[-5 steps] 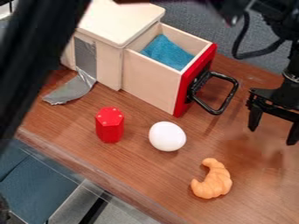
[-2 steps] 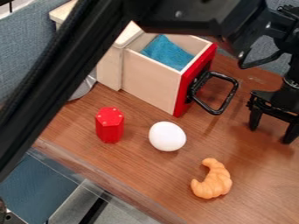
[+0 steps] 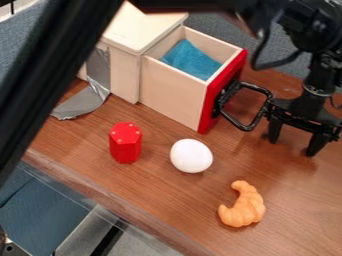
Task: Close the drawer
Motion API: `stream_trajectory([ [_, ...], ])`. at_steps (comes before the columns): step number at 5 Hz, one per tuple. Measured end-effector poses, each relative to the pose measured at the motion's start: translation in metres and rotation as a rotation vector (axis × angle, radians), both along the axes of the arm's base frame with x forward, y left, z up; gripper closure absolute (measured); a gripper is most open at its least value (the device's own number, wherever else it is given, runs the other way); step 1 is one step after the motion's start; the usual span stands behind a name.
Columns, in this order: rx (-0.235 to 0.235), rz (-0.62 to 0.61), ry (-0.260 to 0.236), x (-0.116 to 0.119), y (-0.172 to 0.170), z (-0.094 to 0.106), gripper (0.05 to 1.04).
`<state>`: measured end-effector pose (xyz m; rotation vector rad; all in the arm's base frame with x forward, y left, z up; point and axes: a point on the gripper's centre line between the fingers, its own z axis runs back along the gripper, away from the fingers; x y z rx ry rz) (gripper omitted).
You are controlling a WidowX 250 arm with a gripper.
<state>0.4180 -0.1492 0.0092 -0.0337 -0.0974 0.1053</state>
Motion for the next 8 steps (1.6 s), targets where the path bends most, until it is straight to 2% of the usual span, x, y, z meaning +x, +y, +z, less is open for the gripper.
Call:
stream_trajectory([
  [3, 0.004, 0.034, 0.020, -0.014, 0.030, 0.002, 0.084],
  [4, 0.004, 0.043, 0.013, -0.011, 0.033, 0.003, 0.084],
  [6, 0.005, 0.111, -0.025, 0.012, 0.064, 0.011, 0.085],
  [8, 0.025, 0.119, -0.032, 0.016, 0.073, 0.011, 0.085],
])
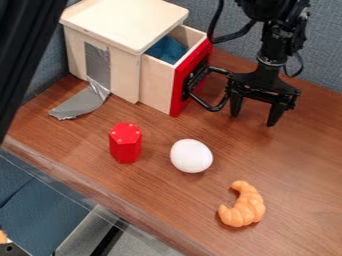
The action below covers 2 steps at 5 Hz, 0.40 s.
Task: Close the drawer
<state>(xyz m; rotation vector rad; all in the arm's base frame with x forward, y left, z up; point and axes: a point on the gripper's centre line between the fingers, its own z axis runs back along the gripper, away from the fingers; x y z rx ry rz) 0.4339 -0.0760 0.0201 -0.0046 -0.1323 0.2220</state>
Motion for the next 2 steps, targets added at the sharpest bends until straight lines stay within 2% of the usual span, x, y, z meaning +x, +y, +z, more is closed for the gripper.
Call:
stream_trajectory([
  [2, 0.017, 0.022, 0.032, -0.0107, 0.0183, -0.0068, 0.085],
])
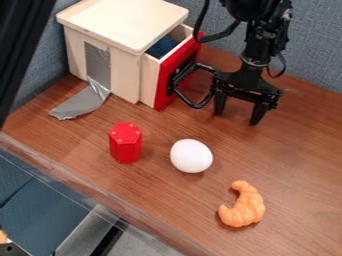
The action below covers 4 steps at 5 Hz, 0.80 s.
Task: Close the drawer
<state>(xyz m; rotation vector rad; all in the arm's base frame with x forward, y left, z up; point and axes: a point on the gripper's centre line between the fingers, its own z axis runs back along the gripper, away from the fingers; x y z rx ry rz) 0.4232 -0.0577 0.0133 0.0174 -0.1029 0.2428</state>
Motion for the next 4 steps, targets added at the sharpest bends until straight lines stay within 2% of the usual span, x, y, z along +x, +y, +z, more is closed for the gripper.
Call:
stream_trajectory([
  [1, 0.006, 0.008, 0.012, -0.008, 0.006, 0.001, 0.085],
  [4, -0.006, 0.039, -0.003, -0.009, 0.021, 0.013, 0.085],
])
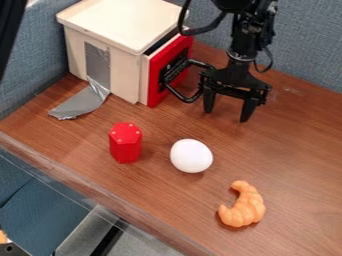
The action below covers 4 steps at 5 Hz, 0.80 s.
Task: Close the drawer
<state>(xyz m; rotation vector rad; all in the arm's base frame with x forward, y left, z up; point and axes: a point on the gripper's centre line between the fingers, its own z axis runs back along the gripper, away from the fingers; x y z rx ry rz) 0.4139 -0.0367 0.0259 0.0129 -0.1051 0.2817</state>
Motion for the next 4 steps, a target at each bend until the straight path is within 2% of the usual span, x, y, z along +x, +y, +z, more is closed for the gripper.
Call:
stream_trajectory([
  [1, 0.000, 0.019, -0.017, 0.002, 0.008, 0.009, 0.085],
  [4, 0.017, 0.040, -0.011, 0.001, 0.019, 0.009, 0.085],
])
